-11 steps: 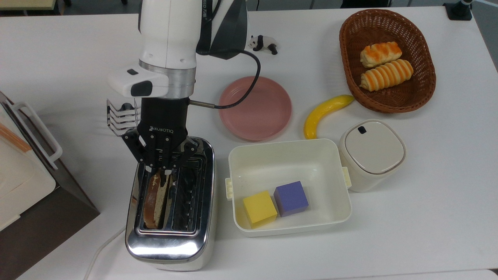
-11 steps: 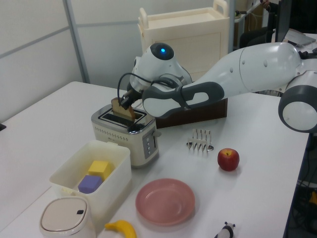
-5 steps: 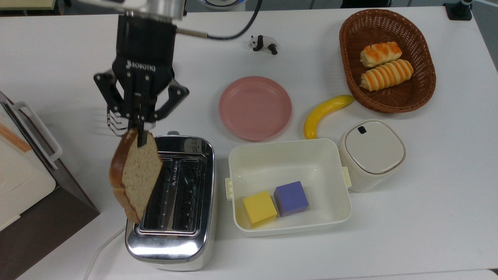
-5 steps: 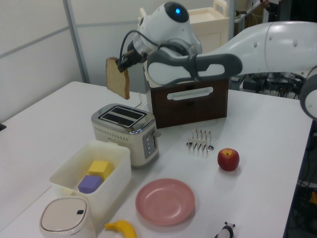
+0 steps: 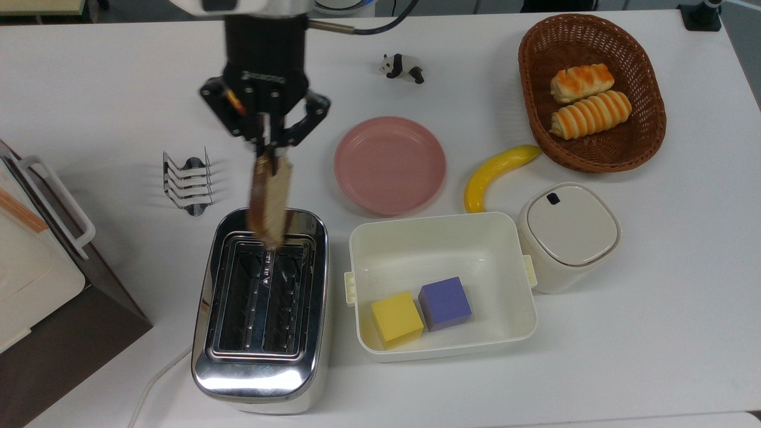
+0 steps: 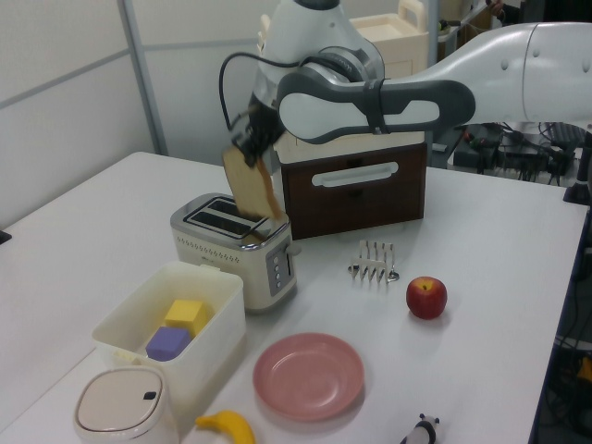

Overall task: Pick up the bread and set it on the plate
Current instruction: 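Carry the held bread slice over the pink plate and lower it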

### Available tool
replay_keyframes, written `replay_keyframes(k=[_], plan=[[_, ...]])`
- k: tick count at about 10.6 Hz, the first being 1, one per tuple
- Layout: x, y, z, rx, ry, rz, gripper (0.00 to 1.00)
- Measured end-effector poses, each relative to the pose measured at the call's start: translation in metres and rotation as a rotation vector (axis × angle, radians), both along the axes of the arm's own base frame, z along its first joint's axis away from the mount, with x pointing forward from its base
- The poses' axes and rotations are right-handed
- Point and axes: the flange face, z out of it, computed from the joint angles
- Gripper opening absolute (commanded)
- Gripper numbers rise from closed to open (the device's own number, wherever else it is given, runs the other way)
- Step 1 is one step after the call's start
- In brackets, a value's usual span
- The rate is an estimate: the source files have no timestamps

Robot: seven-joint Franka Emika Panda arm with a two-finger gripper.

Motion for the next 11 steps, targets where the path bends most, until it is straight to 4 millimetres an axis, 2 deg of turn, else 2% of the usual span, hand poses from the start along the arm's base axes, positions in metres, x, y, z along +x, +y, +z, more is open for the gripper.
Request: replay_keyframes(k=[1,3,5,7,9,11], plan=[[-0.012,0.009,-0.004,0.020,0.114,0.076,0.00],[-0.044,0.013,-0.002,0.037,0.313,0.226,0.00],[-0.058,0.021,-0.020,0.041,0.424,0.302,0.00],[-0.061,0.042,-0.060,0.041,0.506,0.344,0.00],[-0.065,0.065,-0.108,0.010,0.604,0.382,0.00],[-0.064,0.075,-0.148,0.003,0.676,0.397,0.00]])
